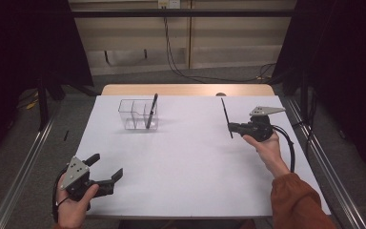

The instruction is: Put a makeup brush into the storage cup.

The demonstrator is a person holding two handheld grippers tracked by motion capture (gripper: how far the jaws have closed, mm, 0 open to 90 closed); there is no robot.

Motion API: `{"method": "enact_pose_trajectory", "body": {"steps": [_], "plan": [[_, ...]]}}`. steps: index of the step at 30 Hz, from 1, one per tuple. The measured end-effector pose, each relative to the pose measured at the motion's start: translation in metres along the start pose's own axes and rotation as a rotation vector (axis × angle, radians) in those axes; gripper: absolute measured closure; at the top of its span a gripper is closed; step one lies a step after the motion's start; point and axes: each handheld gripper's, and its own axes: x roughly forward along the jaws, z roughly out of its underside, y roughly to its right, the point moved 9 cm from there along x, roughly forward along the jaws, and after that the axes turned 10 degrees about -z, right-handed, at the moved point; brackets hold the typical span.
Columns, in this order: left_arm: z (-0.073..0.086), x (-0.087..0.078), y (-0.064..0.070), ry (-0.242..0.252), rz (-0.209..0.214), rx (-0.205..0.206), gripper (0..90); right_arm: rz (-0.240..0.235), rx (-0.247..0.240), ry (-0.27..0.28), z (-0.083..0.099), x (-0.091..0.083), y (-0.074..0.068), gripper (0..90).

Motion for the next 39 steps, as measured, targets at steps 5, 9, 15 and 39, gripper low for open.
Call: {"method": "enact_pose_trajectory", "body": {"steps": [5,9,15,39], "plan": [[-0.001,0.001,0.001,0.002,0.002,-0.004,3.5,-0.036,-0.010,0.028,-0.002,-0.002,-0.011,87.0],[-0.001,0.000,0.001,0.005,0.000,-0.003,3.5,-0.061,-0.016,0.051,-0.005,-0.002,-0.021,87.0],[-0.001,0.000,0.001,0.006,0.006,0.005,3.5,-0.087,-0.036,0.057,-0.003,0.000,-0.035,87.0],[-0.006,-0.002,0.013,0.029,0.038,0.009,3.5,-0.193,-0.064,0.082,0.012,0.003,-0.094,87.0]]}}
